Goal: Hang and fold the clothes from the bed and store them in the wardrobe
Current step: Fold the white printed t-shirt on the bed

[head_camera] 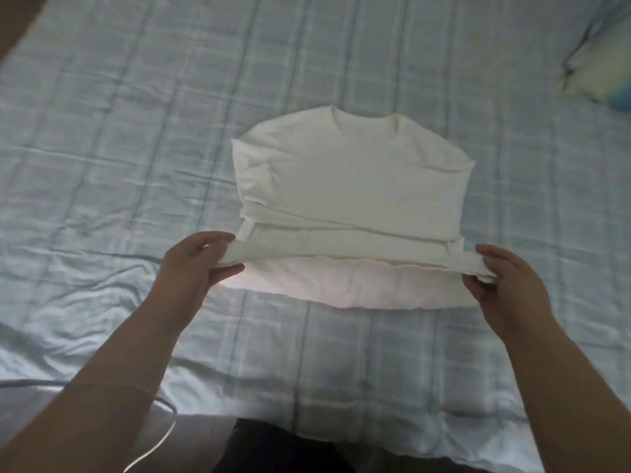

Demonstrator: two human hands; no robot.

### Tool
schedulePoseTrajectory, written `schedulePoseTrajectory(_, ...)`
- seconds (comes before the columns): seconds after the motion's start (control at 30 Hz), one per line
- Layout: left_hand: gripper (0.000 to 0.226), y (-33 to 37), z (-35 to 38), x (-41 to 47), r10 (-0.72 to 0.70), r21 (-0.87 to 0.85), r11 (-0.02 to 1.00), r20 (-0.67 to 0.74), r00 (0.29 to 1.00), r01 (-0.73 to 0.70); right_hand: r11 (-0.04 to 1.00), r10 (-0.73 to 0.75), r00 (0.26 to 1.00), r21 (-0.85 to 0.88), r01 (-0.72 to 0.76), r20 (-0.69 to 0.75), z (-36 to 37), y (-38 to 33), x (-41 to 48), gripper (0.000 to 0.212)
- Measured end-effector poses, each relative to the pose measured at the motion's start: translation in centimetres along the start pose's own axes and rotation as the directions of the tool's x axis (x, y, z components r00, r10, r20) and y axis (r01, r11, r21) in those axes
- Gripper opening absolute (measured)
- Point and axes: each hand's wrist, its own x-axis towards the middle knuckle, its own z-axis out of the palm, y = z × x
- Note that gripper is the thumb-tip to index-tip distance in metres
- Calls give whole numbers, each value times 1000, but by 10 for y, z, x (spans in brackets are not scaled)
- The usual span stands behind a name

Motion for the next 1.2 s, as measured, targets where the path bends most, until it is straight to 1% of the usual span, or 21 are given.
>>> schedulePoseTrajectory(0.1,17,24,26,44,-5,-107,994,35,999,8,976,35,997,211,-50,72,29,-25,36,29)
schedulePoseTrajectory(0.13,20,32,35,60,-11,-144,989,51,999,18,970,29,996,240,-49,86,38,-31,48,31)
schedulePoseTrajectory(0.2,20,48,51,94,-46,-206,977,65,997,58,989,-33,996,144,22,77,54,-41,73,32)
schedulePoseTrajectory(0.23,19,55,60,110,-72,-234,968,74,995,88,994,-30,998,111,23,62,65,-47,85,31)
schedulePoseTrajectory(0.33,18,71,83,161,-107,-260,957,103,989,131,976,18,1000,218,-18,3,95,-57,126,17)
schedulePoseTrajectory(0.37,19,73,89,177,-111,-254,958,98,989,132,968,32,999,249,-30,-4,104,-58,140,16)
schedulePoseTrajectory(0.47,38,78,105,215,-104,-244,962,103,989,127,967,52,998,250,-45,-21,130,-60,181,16)
schedulePoseTrajectory(0.53,45,82,113,237,-91,-224,968,118,989,116,951,81,996,303,-68,-31,144,-64,206,15)
schedulePoseTrajectory(0.63,41,89,124,264,-94,-227,967,95,991,113,947,90,995,314,-73,-39,165,-73,233,16)
schedulePoseTrajectory(0.73,22,92,138,285,-127,-233,964,35,991,131,951,98,995,298,-83,-37,178,-79,254,16)
schedulePoseTrajectory(0.83,12,84,154,300,-150,-179,973,2,989,148,940,132,991,319,-123,-7,186,-78,269,11)
schedulePoseTrajectory(0.87,15,82,158,303,-150,-160,976,-21,988,145,946,130,991,302,-120,-14,187,-75,272,16)
schedulePoseTrajectory(0.9,25,78,161,303,-138,-136,982,-44,989,131,957,111,993,273,-99,-30,188,-72,275,24)
schedulePoseTrajectory(0.97,48,69,164,299,-66,-52,997,-57,996,63,984,13,998,180,-2,-61,189,-63,275,37)
schedulePoseTrajectory(1.0,55,64,163,294,-1,40,999,-33,999,2,990,-57,997,127,64,-58,189,-57,273,40)
schedulePoseTrajectory(1.03,59,60,162,288,86,185,979,8,996,-86,988,-140,990,67,142,-34,189,-51,269,40)
schedulePoseTrajectory(1.07,60,55,160,283,190,370,907,65,980,-200,970,-241,970,-32,241,-1,187,-44,264,39)
schedulePoseTrajectory(1.1,60,50,157,277,299,565,761,132,945,-319,911,-362,931,-193,365,54,184,-37,261,37)
schedulePoseTrajectory(1.13,57,45,154,273,402,717,550,222,888,-428,767,-484,862,-400,502,153,180,-31,258,38)
schedulePoseTrajectory(1.17,56,40,151,269,466,803,320,329,821,-503,531,-575,762,-574,624,298,174,-25,256,40)
schedulePoseTrajectory(1.2,56,35,149,265,467,843,120,418,779,-524,255,-616,642,-656,710,456,170,-21,256,44)
